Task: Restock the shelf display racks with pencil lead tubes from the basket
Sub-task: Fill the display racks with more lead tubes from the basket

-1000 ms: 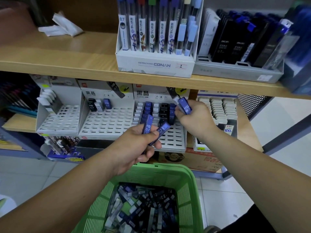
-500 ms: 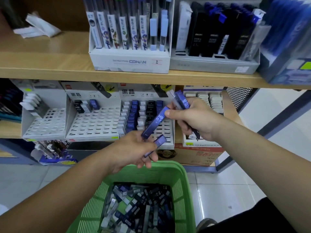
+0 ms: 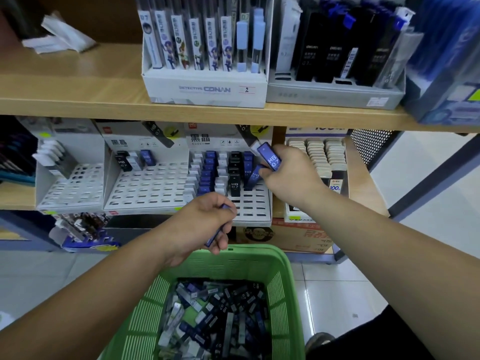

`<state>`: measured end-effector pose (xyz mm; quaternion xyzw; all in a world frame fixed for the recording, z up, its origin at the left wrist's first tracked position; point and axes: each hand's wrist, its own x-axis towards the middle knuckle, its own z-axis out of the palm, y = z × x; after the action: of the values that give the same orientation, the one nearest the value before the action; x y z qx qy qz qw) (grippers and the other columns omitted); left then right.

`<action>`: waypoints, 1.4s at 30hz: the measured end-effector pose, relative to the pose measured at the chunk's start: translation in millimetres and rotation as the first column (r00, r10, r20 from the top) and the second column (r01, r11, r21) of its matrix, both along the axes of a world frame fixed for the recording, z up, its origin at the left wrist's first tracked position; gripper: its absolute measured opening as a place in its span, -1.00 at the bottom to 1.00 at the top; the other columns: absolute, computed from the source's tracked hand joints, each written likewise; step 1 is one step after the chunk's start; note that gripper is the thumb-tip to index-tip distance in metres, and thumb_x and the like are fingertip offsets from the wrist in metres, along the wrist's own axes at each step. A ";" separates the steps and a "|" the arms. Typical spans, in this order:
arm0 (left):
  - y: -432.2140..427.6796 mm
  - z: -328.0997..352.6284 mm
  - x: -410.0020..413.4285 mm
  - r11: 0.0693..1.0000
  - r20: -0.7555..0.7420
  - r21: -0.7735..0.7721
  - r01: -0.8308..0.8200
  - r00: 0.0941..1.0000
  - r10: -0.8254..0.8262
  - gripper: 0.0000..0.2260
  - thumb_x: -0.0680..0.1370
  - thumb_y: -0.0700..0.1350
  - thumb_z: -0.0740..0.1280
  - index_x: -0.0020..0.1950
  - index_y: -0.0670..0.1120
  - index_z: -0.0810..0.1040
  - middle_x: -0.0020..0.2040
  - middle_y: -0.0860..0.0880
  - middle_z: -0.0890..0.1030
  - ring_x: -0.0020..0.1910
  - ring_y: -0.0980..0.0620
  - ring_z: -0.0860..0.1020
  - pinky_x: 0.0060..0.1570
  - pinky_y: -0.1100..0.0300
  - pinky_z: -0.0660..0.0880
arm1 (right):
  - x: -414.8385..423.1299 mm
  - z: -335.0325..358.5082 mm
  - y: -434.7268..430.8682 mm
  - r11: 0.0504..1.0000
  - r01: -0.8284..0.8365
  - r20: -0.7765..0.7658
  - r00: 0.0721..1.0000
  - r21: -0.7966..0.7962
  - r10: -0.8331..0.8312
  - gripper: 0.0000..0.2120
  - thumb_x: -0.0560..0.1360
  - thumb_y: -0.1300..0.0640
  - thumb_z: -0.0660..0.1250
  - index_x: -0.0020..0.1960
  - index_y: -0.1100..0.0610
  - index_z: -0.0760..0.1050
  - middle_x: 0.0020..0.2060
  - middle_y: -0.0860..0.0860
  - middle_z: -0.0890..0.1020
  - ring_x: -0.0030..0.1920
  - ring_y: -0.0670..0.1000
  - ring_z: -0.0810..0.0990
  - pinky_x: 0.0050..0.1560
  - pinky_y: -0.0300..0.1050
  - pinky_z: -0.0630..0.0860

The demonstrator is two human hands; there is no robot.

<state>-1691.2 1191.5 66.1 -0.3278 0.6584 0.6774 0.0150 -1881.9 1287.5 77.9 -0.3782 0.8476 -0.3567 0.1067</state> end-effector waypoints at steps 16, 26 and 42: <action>-4.7 9.5 10.0 0.988 -0.110 -0.009 -0.157 0.982 0.155 -0.96 0.60 -0.27 0.35 0.03 -0.19 0.55 -0.30 -0.11 0.51 -0.45 0.03 0.36 -0.47 0.18 0.24 | 8.3 6.6 -8.1 0.987 -0.133 0.064 0.990 0.094 0.127 -0.75 0.52 0.07 0.51 -0.20 -0.05 0.45 -0.30 -0.04 0.54 -0.26 -0.01 0.53 -0.23 -0.12 0.42; 9.1 21.3 1.7 0.967 -0.300 -0.176 -0.185 0.946 0.127 -0.88 0.58 -0.03 0.47 0.04 -0.06 0.65 -0.33 -0.03 0.60 -0.45 0.12 0.47 -0.45 0.29 0.42 | 47.1 23.3 17.4 0.837 -0.520 0.401 0.812 0.169 0.424 -0.76 0.49 0.00 0.53 0.10 0.03 0.58 -0.17 0.06 0.67 -0.23 0.10 0.64 -0.17 0.12 0.62; -32.6 28.1 28.3 0.939 -0.311 -0.157 -0.305 0.918 0.246 -0.87 0.55 -0.08 0.50 -0.07 -0.12 0.64 -0.38 -0.13 0.52 -0.46 0.00 0.31 -0.43 0.21 0.25 | 33.8 33.9 31.1 0.956 -0.281 0.557 0.783 -0.080 0.277 -0.73 0.42 0.15 0.59 0.10 0.14 0.69 -0.25 0.00 0.58 -0.52 -0.16 0.41 -0.51 -0.27 0.29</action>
<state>-1662.9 1158.9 94.2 -0.3158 0.6660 0.6424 -0.2100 -1848.1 1318.6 111.8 -0.3767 0.7142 -0.4294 0.4045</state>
